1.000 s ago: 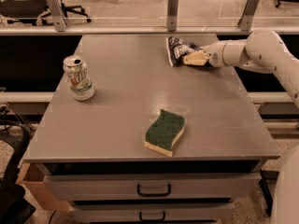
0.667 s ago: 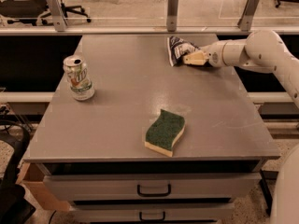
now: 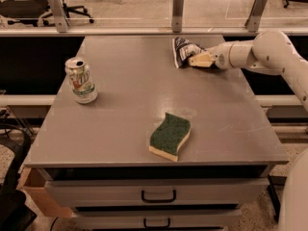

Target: Pick blue chip bag

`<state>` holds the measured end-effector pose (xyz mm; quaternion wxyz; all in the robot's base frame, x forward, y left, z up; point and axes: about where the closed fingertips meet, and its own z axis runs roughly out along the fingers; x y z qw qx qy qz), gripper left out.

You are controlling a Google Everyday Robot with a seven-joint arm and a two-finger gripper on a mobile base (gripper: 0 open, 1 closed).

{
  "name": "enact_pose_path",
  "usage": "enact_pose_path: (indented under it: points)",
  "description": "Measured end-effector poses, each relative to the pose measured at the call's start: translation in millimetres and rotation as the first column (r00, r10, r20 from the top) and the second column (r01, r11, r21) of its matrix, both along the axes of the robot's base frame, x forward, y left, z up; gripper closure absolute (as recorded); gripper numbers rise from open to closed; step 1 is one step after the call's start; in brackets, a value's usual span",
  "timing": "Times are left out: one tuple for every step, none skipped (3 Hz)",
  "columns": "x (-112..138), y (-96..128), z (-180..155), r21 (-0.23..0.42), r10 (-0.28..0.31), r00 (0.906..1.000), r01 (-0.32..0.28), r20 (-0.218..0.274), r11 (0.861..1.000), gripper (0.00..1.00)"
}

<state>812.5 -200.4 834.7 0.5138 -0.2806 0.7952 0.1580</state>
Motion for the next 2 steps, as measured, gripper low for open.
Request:
enact_pose_path:
  points:
    - [0.0, 0.0, 0.1, 0.0, 0.0, 1.0, 0.0, 0.0, 1.0, 1.0]
    - [-16.1, -3.9, 43.4, -0.063, 0.007, 0.9997, -0.006, 0.024, 0.998, 1.0]
